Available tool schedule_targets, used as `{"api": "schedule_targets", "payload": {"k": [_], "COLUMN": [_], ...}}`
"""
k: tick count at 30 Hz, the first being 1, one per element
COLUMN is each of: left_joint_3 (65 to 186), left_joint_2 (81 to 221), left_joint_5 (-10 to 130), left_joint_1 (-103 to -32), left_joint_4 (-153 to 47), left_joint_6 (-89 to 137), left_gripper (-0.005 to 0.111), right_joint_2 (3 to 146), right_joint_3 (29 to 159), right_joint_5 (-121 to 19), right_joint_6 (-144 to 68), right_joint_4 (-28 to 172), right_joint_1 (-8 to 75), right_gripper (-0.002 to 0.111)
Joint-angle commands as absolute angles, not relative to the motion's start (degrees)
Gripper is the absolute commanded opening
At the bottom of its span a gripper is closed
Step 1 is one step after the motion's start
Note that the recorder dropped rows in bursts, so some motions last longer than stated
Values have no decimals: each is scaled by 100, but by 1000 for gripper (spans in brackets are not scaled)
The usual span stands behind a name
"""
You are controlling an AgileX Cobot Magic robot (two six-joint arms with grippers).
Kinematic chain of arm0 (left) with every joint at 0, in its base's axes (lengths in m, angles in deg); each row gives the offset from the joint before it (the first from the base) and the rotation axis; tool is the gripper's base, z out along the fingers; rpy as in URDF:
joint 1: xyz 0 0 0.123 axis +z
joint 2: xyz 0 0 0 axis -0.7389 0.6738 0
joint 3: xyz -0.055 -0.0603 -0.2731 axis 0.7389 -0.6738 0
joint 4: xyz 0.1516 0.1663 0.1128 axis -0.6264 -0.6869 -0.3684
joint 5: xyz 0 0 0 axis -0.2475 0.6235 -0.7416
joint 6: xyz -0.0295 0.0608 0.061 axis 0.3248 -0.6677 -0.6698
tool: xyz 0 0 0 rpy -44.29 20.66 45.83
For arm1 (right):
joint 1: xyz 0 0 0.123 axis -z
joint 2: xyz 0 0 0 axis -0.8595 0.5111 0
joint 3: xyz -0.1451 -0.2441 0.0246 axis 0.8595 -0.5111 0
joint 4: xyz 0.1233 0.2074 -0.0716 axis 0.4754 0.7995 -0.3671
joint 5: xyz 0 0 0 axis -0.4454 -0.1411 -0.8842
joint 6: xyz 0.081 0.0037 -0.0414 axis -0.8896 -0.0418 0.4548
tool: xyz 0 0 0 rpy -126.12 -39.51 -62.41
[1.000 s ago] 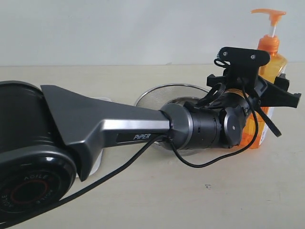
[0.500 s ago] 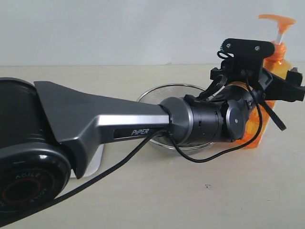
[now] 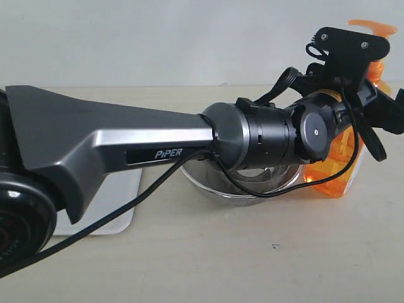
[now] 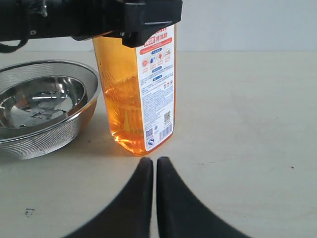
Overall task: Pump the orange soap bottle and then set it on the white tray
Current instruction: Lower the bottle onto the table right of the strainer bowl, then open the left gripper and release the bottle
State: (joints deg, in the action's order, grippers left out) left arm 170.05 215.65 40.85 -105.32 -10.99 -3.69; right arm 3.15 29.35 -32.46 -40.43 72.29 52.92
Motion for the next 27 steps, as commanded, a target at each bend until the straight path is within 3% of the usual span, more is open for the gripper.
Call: {"api": "schedule_targets", "payload": {"k": [1,10,27], "left_joint_3": [16860,15994,15198], "left_joint_2": [21452,21015,20277], "left_joint_5": [4058,3449,3939], "left_joint_1": [-10538,-10538,-10556], "left_joint_4": [-632,-407,-381], "left_joint_6": [-850,-953,-904], "left_gripper": [91,91,91], "right_joint_2": [284,284,284], "right_joint_3": [2937,2937,2937], "right_joint_5": [-3287,-3311,-3299], "right_joint_6": [-4028,-4028,-4028], "right_joint_4": [7233,7233,7233], "right_joint_1": [5304,5304,5304], "right_gripper": [0,0,0]}}
